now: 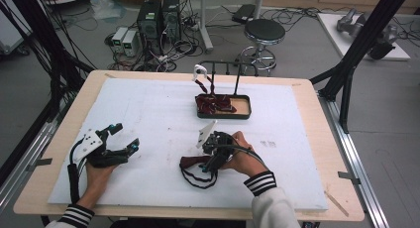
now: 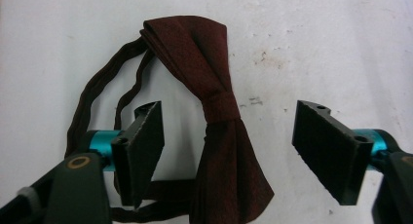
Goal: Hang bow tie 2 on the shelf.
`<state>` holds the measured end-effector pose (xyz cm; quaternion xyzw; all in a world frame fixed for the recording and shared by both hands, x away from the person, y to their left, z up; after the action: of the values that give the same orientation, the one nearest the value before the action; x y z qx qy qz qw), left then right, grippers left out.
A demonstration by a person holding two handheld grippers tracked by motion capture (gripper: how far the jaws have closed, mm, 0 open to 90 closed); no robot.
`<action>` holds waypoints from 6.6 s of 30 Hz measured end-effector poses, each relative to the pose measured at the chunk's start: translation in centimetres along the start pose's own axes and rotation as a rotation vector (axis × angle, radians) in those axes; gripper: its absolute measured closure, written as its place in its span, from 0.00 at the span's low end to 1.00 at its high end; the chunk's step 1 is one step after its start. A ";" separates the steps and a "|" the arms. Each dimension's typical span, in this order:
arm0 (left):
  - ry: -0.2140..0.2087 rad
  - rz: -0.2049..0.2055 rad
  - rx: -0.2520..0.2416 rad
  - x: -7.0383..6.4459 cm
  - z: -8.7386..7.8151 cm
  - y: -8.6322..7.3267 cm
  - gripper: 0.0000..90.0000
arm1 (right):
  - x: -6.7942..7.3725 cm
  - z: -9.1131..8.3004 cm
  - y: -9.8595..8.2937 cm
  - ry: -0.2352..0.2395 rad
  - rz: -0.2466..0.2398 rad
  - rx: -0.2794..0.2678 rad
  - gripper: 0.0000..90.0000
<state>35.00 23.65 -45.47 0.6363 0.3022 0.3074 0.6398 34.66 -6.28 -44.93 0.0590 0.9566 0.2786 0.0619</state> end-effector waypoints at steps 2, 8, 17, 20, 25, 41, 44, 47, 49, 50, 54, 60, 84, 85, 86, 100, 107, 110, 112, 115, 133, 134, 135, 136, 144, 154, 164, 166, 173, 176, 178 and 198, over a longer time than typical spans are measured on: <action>0.000 -0.001 -0.001 0.0 0.0 0.0 0.15 | 0.0 0.2 0.0 0.003 -0.001 0.010 0.33; 0.001 -0.001 -0.001 0.0 0.0 0.0 0.15 | -0.1 0.3 -0.3 0.016 -0.003 0.037 0.44; 0.000 -0.002 0.000 0.0 0.0 0.0 0.15 | 0.0 0.8 -0.4 0.024 -0.011 0.067 0.53; -0.001 -0.002 -0.001 0.0 0.0 0.0 0.15 | 0.0 0.8 -0.4 0.031 -0.019 0.075 0.58; 0.000 -0.003 -0.001 0.0 0.0 0.0 0.15 | -0.1 1.0 -0.6 0.023 -0.028 0.104 0.67; 0.001 -0.007 -0.004 0.0 0.0 0.0 0.15 | -0.1 0.6 -0.6 0.023 -0.034 0.111 0.81; 0.001 -0.008 -0.004 0.0 0.0 0.0 0.15 | -0.2 0.3 -0.6 0.017 -0.024 0.096 0.81; 0.002 -0.007 -0.004 0.0 0.0 0.0 0.15 | -0.3 -0.1 -0.5 0.011 -0.014 0.079 0.82; 0.000 -0.007 -0.004 0.0 0.0 0.0 0.15 | -0.4 -0.4 -0.5 0.003 0.004 0.063 0.82; 0.000 -0.005 -0.003 0.1 0.0 0.0 0.15 | -0.5 -0.5 -0.4 0.001 0.001 0.055 0.82; 0.002 -0.009 -0.005 0.1 0.0 0.0 0.15 | -0.6 -1.0 -0.4 -0.009 0.012 0.028 0.82; 0.001 -0.008 -0.005 0.1 0.0 0.0 0.15 | -0.9 -1.9 -0.2 -0.023 0.055 -0.021 0.82; 0.000 -0.010 -0.005 0.1 0.0 0.0 0.15 | -3.5 -6.3 -0.5 -0.191 0.212 -0.254 0.82; 0.001 -0.010 -0.006 0.1 0.0 0.0 0.15 | -3.6 -6.4 -0.5 -0.193 0.221 -0.262 0.82; 0.001 -0.010 -0.005 0.1 0.0 0.0 0.15 | -3.7 -6.6 -0.5 -0.199 0.228 -0.269 0.82; 0.000 -0.008 -0.002 0.1 0.0 0.0 0.15 | -5.2 -9.3 -1.3 -0.319 0.312 -0.401 0.83; 0.001 -0.010 -0.003 0.1 0.0 0.0 0.15 | -6.1 -10.5 -1.9 -0.385 0.345 -0.457 0.83; 0.001 -0.010 -0.003 0.1 0.0 0.0 0.15 | -6.4 -11.1 -2.1 -0.411 0.363 -0.485 0.83; 0.001 -0.010 -0.004 0.1 0.0 0.0 0.15 | -6.6 -11.4 -2.3 -0.437 0.377 -0.493 0.83; 0.002 -0.008 -0.003 0.1 0.0 0.0 0.15 | -6.9 -11.8 -2.6 -0.463 0.392 -0.511 0.83; 0.001 -0.009 -0.006 0.1 0.0 0.0 0.15 | -8.6 -14.3 -3.8 -0.621 0.466 -0.626 0.83; 0.002 -0.009 -0.006 0.1 0.0 0.0 0.15 | -8.8 -14.5 -3.9 -0.630 0.470 -0.626 0.83; 0.002 -0.010 -0.007 0.1 0.0 0.0 0.15 | -8.9 -14.7 -3.9 -0.637 0.472 -0.630 0.83; 0.001 -0.009 -0.006 0.1 0.0 0.0 0.15 | -9.0 -14.9 -4.0 -0.638 0.474 -0.637 0.83; 0.004 -0.010 -0.006 0.1 -0.1 0.0 0.15 | -10.2 -16.0 -4.2 -0.687 0.502 -0.664 0.83; 0.003 -0.014 -0.008 0.1 -0.1 0.0 0.15 | -12.1 -16.4 -5.1 -0.740 0.558 -0.690 0.83; 0.003 -0.015 -0.007 0.1 -0.1 0.0 0.15 | -13.5 -16.4 -6.5 -0.781 0.617 -0.717 0.83; 0.003 -0.013 -0.007 0.1 -0.1 0.0 0.15 | -13.6 -16.3 -6.7 -0.785 0.631 -0.726 0.83; 0.005 -0.014 -0.011 0.1 -0.1 0.0 0.15 | -14.2 -16.2 -7.1 -0.809 0.660 -0.734 0.83; 0.005 -0.014 -0.011 0.1 -0.1 0.0 0.15 | -14.7 -16.3 -7.3 -0.816 0.667 -0.731 0.83; 0.006 -0.012 -0.010 0.1 -0.1 0.0 0.15 | -15.0 -16.5 -7.2 -0.829 0.670 -0.730 0.83; 0.006 -0.011 -0.012 0.1 -0.1 0.0 0.15 | -17.3 -15.3 -8.9 -0.820 0.781 -0.712 0.83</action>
<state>34.98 23.76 -45.50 0.6298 0.3060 0.3074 0.6444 48.74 -24.34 -35.46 0.4781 0.6137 0.5342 0.3308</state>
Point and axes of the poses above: each handheld gripper's, and its own axes: z roughly forward along the jaws, y roughly out of its top, x roughly to its left, the point moved 6 cm from there along z, roughly forward along the jaws, and after that the axes turned 3 degrees about -x, right-handed, at the moved point
